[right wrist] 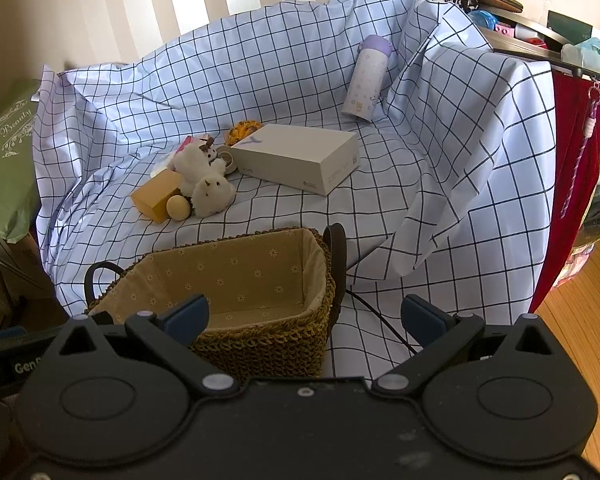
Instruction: Organize soft objects
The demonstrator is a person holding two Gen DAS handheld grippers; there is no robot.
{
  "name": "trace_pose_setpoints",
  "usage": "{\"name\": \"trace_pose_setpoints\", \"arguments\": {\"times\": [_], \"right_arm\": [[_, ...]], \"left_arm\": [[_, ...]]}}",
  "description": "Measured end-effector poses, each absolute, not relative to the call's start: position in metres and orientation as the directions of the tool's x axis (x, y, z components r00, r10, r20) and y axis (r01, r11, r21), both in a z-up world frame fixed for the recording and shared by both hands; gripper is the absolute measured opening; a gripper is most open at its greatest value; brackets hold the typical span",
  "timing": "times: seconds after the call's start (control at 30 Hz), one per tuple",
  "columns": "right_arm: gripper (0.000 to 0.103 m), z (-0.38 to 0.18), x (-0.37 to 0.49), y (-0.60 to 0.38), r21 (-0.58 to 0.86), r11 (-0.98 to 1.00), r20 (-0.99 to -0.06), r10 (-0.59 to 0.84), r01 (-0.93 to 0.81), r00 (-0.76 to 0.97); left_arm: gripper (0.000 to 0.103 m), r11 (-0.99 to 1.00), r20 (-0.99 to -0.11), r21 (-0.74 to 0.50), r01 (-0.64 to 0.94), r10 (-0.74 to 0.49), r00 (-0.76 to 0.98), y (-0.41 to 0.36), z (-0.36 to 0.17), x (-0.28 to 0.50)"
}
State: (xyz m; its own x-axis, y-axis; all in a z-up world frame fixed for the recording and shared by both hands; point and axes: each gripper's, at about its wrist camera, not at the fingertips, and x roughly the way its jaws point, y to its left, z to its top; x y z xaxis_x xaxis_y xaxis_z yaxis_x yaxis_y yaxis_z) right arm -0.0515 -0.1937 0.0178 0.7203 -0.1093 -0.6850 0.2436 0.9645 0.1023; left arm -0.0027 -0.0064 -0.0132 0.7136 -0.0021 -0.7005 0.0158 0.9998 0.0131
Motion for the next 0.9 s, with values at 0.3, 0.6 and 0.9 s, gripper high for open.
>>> {"name": "trace_pose_setpoints", "arguments": {"times": [0.3, 0.6, 0.9], "right_arm": [[0.103, 0.0175, -0.0503, -0.1939, 0.104, 0.965, -0.693, -0.104, 0.241, 0.713], [0.103, 0.0159, -0.0491, -0.193, 0.104, 0.965, -0.701, -0.1, 0.239, 0.706], [0.103, 0.0137, -0.048, -0.1929, 0.105, 0.966, -0.71, -0.095, 0.238, 0.698]], "left_arm": [[0.1, 1.0, -0.713, 0.005, 0.018, -0.009, 0.701, -0.0058, -0.0125, 0.0004], [0.1, 1.0, -0.726, -0.004, 0.021, -0.018, 0.687, -0.0029, -0.0126, 0.0024], [0.1, 1.0, -0.743, -0.013, 0.025, -0.026, 0.669, -0.0021, -0.015, 0.0056]]}}
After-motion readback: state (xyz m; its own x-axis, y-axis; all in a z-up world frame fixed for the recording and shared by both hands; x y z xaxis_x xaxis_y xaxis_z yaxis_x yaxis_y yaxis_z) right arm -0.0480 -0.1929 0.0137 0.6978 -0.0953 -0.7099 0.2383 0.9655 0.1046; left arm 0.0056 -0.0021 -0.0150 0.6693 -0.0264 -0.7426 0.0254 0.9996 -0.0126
